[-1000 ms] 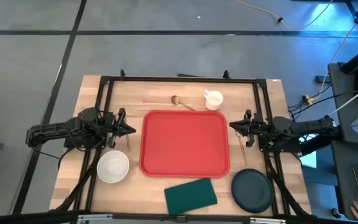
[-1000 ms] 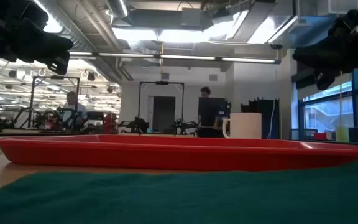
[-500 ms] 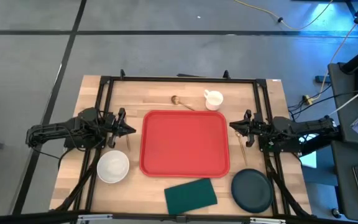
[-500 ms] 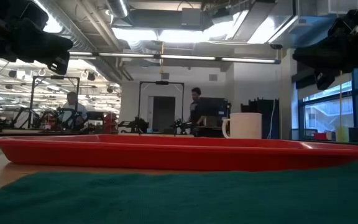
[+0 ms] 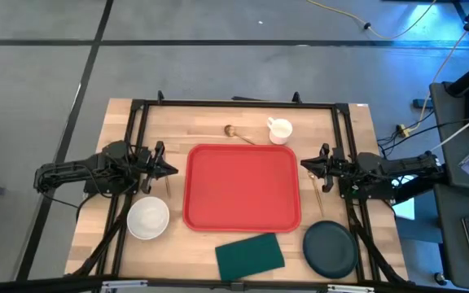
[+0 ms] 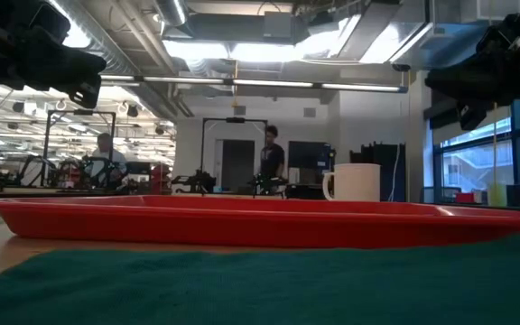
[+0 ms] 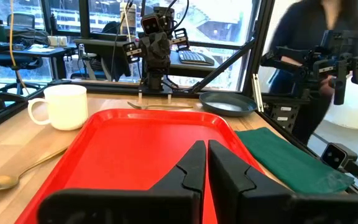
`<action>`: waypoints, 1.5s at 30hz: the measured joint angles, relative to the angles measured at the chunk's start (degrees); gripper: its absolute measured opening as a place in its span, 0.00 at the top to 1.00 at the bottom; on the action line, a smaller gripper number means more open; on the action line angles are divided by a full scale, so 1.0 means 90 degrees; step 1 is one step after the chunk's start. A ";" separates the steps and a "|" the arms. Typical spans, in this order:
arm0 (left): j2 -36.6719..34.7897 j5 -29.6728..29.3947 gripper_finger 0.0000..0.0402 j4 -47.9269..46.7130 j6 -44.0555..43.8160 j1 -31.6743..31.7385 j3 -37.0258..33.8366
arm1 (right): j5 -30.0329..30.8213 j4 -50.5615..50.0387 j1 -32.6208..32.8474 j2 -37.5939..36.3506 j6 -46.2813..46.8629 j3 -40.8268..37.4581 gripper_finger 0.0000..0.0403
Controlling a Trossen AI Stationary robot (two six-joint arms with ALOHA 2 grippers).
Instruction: Set up tray
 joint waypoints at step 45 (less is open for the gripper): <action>0.0000 -0.0156 0.97 -0.0001 0.0002 0.0008 0.0001 | 0.1760 0.1486 -0.0002 0.0002 0.0874 0.0000 0.91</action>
